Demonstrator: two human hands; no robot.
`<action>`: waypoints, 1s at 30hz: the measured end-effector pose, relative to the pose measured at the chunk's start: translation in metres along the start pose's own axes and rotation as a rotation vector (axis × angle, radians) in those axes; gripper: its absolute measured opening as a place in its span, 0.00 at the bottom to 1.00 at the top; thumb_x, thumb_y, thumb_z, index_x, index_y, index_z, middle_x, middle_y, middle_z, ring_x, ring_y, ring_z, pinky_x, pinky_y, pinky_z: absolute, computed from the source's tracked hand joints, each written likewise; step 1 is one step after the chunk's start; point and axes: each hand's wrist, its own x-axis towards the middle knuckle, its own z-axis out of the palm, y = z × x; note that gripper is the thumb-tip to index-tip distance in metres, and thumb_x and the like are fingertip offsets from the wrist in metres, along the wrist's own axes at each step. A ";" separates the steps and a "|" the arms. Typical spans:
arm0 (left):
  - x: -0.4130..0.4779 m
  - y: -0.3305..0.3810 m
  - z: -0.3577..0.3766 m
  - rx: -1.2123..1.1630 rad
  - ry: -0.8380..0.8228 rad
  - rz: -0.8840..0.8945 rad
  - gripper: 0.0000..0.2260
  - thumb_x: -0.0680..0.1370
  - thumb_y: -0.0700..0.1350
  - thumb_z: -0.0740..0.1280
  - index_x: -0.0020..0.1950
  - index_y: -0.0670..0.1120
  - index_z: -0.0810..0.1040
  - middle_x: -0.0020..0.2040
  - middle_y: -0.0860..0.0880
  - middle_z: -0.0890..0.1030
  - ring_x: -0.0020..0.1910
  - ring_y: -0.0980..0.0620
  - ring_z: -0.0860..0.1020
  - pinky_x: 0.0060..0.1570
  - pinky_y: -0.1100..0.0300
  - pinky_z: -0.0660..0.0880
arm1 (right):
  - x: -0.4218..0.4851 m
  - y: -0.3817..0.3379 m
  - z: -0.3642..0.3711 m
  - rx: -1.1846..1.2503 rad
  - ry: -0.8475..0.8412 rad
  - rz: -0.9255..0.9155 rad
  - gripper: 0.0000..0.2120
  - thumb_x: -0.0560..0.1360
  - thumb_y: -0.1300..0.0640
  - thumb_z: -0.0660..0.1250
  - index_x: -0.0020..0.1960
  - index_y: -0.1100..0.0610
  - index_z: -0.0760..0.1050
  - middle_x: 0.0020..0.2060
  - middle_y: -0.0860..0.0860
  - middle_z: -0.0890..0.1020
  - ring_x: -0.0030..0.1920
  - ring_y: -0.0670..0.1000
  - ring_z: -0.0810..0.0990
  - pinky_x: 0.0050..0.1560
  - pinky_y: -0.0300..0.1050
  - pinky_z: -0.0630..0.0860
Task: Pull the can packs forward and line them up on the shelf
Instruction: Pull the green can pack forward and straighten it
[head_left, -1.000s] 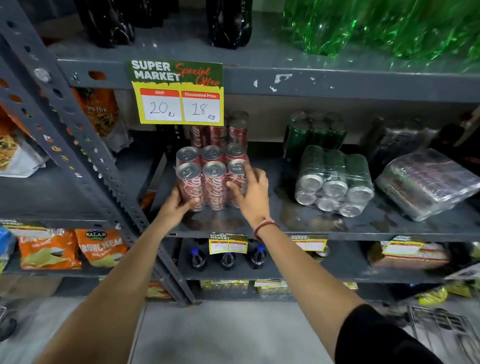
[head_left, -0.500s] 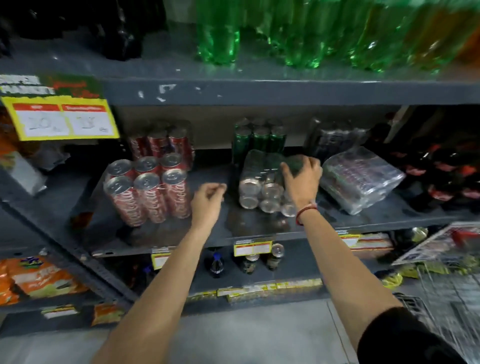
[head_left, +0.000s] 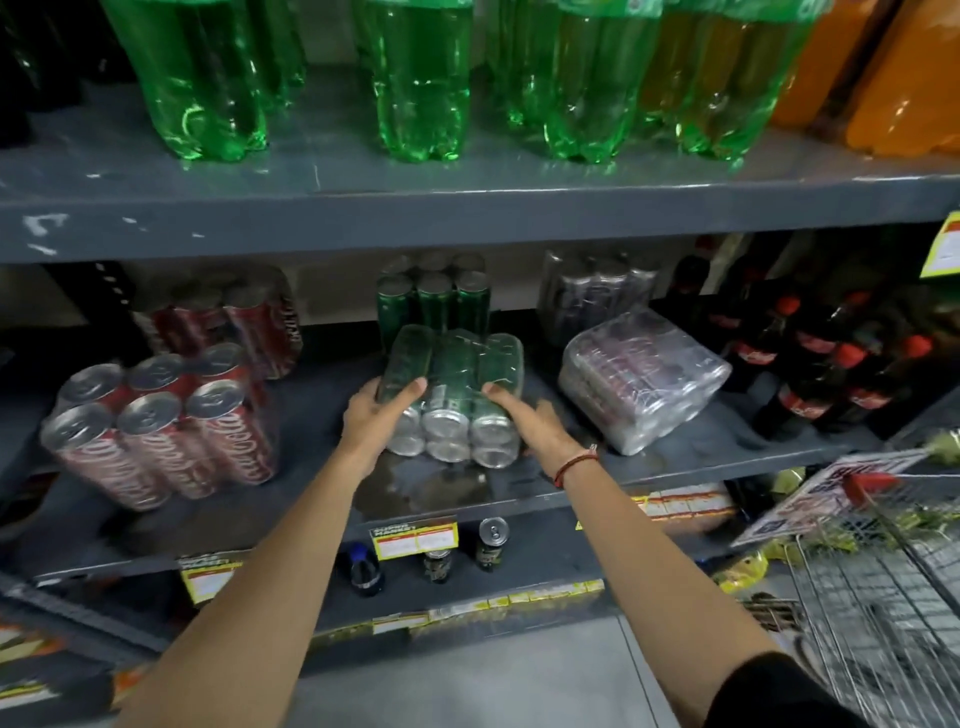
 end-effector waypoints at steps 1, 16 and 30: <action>-0.007 -0.002 0.000 -0.041 0.001 0.042 0.18 0.70 0.53 0.73 0.57 0.48 0.79 0.50 0.52 0.83 0.52 0.55 0.81 0.50 0.61 0.76 | -0.006 -0.002 -0.003 -0.021 -0.040 -0.052 0.37 0.59 0.35 0.74 0.59 0.55 0.72 0.55 0.52 0.81 0.54 0.52 0.80 0.60 0.48 0.75; -0.051 -0.045 0.026 -0.034 0.276 0.156 0.35 0.66 0.37 0.77 0.68 0.40 0.65 0.64 0.42 0.77 0.61 0.54 0.75 0.63 0.59 0.72 | 0.006 0.016 -0.017 -0.409 -0.186 -0.442 0.44 0.70 0.61 0.73 0.75 0.55 0.47 0.68 0.52 0.71 0.66 0.45 0.67 0.71 0.46 0.63; -0.119 -0.038 0.085 -0.280 0.424 0.016 0.20 0.82 0.48 0.53 0.73 0.43 0.63 0.72 0.45 0.69 0.72 0.49 0.67 0.73 0.51 0.62 | 0.050 -0.049 -0.008 -0.034 -0.224 -0.208 0.42 0.65 0.23 0.53 0.71 0.47 0.65 0.71 0.49 0.70 0.71 0.49 0.66 0.74 0.53 0.56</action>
